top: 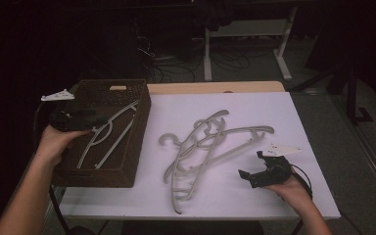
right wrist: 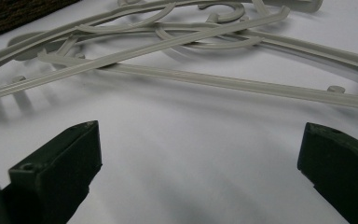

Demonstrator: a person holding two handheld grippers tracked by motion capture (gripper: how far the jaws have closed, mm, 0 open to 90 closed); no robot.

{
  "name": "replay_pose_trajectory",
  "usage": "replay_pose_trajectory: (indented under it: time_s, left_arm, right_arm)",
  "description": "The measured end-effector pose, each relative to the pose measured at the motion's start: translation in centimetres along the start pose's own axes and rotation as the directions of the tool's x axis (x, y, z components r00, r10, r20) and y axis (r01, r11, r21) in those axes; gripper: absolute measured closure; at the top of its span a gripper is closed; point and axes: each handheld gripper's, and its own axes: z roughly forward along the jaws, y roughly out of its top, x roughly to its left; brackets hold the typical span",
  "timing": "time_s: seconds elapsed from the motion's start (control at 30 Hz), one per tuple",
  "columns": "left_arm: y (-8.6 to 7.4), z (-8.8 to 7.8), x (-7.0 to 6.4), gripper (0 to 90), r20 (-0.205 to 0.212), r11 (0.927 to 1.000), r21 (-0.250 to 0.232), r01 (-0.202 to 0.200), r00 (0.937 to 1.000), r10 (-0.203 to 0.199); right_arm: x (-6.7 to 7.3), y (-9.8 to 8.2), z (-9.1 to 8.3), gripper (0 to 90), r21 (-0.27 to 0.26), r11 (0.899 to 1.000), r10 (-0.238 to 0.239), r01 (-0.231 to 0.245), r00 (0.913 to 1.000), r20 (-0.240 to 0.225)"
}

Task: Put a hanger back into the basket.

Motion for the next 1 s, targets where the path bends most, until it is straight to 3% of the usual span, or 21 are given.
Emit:
replay_pose_trajectory:
  time_s: [0.17,0.4,0.63,1.0]
  left_arm:
    - [1.0,0.6,-2.3,20.3,0.058,0.9993,-0.026,-0.027,0.9979,0.029]
    - [2.2,2.2,-5.8,15.0,0.129,0.9967,-0.052,-0.062,0.9893,0.069]
    - [2.3,4.4,-9.2,12.9,0.193,0.9958,-0.063,-0.067,0.9780,0.078]
    - [1.5,8.2,-13.2,1.2,0.240,0.9975,-0.036,-0.060,0.9685,0.067]
  right_arm:
    - [0.0,0.0,-0.1,0.0,-0.002,1.000,-0.001,0.001,1.0000,0.001]
    - [0.1,0.2,-0.1,0.0,-0.008,1.000,-0.003,0.003,1.0000,0.001]
    - [0.1,0.2,0.0,0.0,-0.001,1.000,-0.011,0.011,0.9999,-0.001]
    - [0.1,0.2,0.0,0.0,0.000,1.000,-0.012,0.012,0.9999,0.000]
